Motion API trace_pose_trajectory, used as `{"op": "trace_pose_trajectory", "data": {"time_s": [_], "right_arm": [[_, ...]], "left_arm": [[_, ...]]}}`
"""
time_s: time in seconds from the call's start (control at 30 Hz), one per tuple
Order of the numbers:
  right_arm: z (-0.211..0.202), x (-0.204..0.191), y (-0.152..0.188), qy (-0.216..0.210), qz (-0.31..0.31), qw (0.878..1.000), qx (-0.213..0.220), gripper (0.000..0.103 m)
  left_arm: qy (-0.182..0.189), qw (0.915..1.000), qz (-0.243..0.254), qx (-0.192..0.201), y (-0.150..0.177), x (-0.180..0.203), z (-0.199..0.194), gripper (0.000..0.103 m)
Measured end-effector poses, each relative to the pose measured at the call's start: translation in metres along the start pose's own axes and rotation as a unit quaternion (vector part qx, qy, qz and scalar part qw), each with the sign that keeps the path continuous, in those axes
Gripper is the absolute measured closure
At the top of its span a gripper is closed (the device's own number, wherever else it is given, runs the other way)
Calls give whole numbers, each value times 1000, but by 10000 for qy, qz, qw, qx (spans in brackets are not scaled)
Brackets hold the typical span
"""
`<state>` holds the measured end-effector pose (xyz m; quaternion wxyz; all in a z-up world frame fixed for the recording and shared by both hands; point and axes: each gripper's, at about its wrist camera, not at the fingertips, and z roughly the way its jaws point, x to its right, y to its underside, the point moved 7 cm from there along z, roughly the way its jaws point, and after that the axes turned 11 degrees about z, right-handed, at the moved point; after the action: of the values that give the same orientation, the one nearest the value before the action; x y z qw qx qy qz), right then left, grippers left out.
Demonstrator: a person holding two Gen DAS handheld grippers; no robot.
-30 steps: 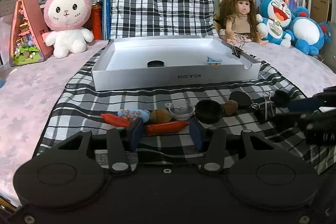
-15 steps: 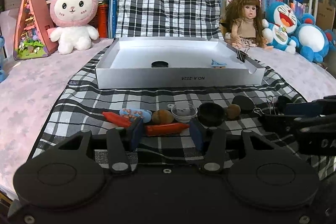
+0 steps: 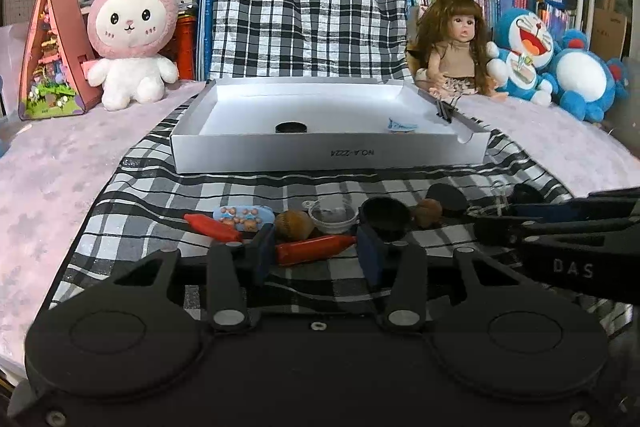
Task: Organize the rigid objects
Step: 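Grasp the orange-red stick with the left tool while the right grasps a black binder clip, then carry the stick into the tray with the left tool while the right carries the binder clip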
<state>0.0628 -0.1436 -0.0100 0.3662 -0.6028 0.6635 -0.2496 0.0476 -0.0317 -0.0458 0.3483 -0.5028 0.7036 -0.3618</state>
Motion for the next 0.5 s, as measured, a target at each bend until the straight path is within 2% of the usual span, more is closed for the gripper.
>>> {"op": "trace_pose_trajectory", "data": {"time_s": [0.3,0.5], "right_arm": [[-8,0,-32,-178,349,9991,141,66],[5,10,-71,-192,882,9958,167,66]], "left_arm": [[198,9996,15,178,-43,-14,-8,61],[366,9991,-190,105,-82,-40,14,61]]}}
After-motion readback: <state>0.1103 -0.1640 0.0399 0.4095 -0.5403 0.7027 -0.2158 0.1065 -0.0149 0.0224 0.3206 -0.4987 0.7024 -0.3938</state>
